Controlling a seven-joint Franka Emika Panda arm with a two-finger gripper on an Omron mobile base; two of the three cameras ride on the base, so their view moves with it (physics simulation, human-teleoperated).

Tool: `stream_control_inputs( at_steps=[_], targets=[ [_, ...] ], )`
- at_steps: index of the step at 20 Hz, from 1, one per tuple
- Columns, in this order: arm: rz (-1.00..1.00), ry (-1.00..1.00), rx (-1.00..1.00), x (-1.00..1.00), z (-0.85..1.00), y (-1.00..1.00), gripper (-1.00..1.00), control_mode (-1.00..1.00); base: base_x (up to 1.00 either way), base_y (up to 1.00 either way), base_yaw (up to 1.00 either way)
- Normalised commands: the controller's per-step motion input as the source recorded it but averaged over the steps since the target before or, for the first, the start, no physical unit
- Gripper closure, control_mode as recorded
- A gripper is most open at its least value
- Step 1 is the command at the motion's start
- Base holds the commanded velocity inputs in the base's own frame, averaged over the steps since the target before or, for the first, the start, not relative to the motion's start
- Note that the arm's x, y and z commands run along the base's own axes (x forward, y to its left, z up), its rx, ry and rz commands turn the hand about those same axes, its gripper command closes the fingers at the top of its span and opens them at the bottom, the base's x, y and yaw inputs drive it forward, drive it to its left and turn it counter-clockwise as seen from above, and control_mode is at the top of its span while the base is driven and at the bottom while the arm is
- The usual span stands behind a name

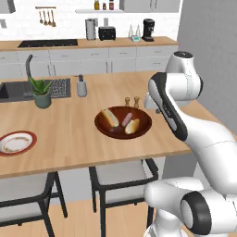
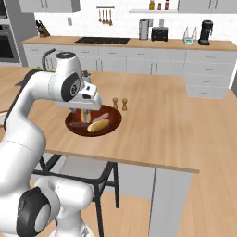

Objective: Place one bun and one sausage from the bowl on each plate.

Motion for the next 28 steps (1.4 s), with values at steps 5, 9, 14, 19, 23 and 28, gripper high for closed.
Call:
stream_control_inputs(
  at_steps=[5,9,14,19,23,28],
  targets=[
    [0.0,0.0,0.0,0.0,0.0,0.0,-1.0,1.0,-0.03,0.01,0.0],
    [0.0,0.0,0.0,0.0,0.0,0.0,-1.0,1.0,-0.1,0.72,0.0],
    [0.0,0.0,0.0,0.0,0.0,0.0,-1.0,1.0,0.0,0.89,0.0],
    [0.0,0.0,0.0,0.0,0.0,0.0,-1.0,1.0,0.02,0.66,0.0],
    [0.0,0.0,0.0,0.0,0.0,0.0,-1.0,1.0,0.53,0.16,-0.02],
    [0.0,0.0,0.0,0.0,0.0,0.0,-1.0,1.0,0.67,0.48,-0.04]
  ],
)
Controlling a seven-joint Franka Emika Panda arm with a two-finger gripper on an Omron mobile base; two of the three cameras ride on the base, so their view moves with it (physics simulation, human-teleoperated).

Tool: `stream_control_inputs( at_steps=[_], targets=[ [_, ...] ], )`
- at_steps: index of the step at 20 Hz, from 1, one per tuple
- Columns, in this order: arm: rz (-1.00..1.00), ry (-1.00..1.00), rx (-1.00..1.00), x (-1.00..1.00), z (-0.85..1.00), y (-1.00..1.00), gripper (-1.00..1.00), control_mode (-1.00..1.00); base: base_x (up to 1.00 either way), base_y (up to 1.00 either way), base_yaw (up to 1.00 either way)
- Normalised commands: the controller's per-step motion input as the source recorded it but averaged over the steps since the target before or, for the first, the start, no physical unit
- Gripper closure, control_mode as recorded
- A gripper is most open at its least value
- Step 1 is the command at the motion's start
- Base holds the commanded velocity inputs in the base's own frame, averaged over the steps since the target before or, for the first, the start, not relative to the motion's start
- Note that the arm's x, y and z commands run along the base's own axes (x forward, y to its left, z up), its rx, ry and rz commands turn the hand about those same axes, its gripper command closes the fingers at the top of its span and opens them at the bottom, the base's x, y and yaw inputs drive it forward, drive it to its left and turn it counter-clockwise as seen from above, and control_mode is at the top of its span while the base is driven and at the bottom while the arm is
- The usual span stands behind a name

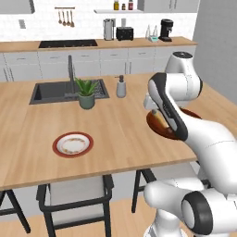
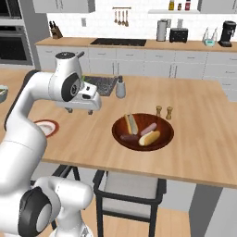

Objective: Place one bun and one sausage from the bowl on each plate.

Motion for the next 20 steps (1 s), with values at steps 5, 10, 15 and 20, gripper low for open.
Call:
stream_control_inputs(
  at_steps=[5,10,15,20],
  targets=[
    [0.0,0.0,0.0,0.0,0.0,0.0,-1.0,1.0,0.71,0.57,-0.08],
    [-0.06,0.0,0.0,0.91,-0.13,-0.24,-1.0,-1.0,0.0,0.0,0.0],
    [-0.01,0.0,0.0,0.99,-0.53,-0.71,-1.0,-1.0,0.0,0.0,0.0],
    [0.0,0.02,0.0,0.74,-0.7,-0.67,-1.0,-1.0,0.0,0.0,0.0]
  ],
)
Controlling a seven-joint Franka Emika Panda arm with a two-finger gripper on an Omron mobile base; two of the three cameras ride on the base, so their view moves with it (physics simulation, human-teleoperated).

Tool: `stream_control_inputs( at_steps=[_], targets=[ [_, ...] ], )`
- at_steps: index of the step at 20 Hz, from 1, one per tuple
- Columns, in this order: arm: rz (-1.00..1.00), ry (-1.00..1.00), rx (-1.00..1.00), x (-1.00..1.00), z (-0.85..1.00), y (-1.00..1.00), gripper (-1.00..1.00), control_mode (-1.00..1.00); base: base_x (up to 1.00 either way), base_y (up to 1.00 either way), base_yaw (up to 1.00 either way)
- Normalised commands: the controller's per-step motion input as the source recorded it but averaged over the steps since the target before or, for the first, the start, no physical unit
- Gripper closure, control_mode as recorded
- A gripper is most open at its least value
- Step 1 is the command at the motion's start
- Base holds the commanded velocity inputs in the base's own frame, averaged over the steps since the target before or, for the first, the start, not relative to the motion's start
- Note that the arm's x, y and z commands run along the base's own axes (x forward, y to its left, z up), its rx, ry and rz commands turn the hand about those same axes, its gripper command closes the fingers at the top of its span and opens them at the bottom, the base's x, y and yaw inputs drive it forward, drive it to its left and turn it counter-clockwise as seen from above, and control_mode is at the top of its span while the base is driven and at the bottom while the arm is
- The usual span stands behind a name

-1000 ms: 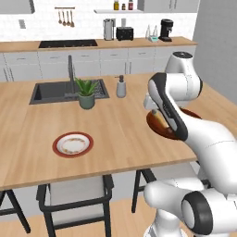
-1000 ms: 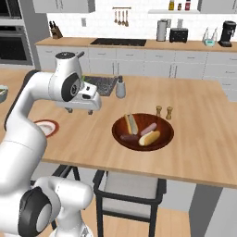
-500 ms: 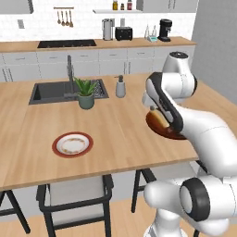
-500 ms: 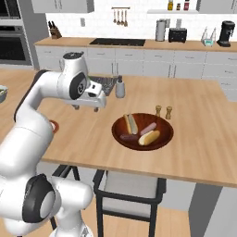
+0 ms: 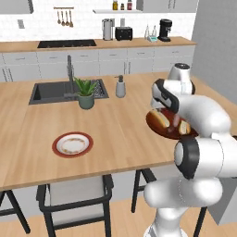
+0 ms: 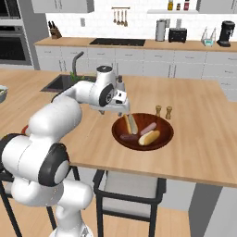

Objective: Place one bun and one sausage from the bowl on each plate.

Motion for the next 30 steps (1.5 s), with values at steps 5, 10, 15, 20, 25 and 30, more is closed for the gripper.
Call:
stream_control_inputs(
  at_steps=[5,10,15,20,25,30],
  targets=[
    [0.1,0.0,-0.02,0.41,-0.69,-0.22,-1.0,-1.0,0.0,0.0,0.0],
    [0.18,-0.03,-0.08,0.07,-0.56,-0.1,-1.0,-1.0,0.0,0.0,0.0],
    [0.16,-0.06,-0.07,0.19,-0.36,-0.3,-1.0,-1.0,0.0,0.0,0.0],
    [0.13,-0.15,-0.03,0.2,-0.27,-0.12,-1.0,-1.0,0.0,0.0,0.0],
    [0.01,-0.12,0.0,0.45,-0.12,0.0,-1.0,-1.0,0.0,0.0,0.0],
    [-0.07,0.03,0.0,0.74,-0.04,0.0,-1.0,-1.0,0.0,0.0,0.0]
  ],
)
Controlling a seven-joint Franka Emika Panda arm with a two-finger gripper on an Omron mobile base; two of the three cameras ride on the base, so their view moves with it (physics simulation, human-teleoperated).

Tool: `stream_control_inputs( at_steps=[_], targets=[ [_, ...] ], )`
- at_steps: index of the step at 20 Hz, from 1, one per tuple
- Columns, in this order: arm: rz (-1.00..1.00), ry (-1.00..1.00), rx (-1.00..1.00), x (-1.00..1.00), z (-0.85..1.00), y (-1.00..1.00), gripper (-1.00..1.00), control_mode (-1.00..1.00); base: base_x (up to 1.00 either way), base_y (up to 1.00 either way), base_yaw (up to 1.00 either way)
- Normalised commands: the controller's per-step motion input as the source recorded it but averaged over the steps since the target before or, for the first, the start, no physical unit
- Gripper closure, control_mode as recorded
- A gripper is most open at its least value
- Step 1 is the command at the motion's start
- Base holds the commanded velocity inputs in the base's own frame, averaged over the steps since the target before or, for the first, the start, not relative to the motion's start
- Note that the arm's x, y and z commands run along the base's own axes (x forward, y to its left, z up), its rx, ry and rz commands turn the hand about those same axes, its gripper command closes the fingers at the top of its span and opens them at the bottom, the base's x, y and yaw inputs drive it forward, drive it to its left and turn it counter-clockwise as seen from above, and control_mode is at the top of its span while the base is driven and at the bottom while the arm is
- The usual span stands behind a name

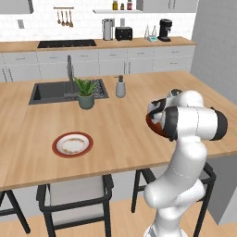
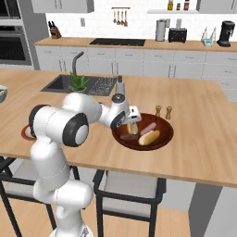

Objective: Place one bun and one sausage from the bowl on each plate.

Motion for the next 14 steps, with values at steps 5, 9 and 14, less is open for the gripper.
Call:
stream_control_inputs(
  at_steps=[5,9,14],
  targets=[
    [-0.08,0.13,0.0,0.62,-0.08,0.0,-1.0,-1.0,0.0,0.0,0.0],
    [-0.07,0.19,0.0,0.44,-0.26,-0.03,-1.0,-1.0,0.0,0.0,0.0],
    [-0.04,0.08,0.0,0.13,-0.3,-0.08,-1.0,-1.0,0.0,0.0,0.0]
  ],
)
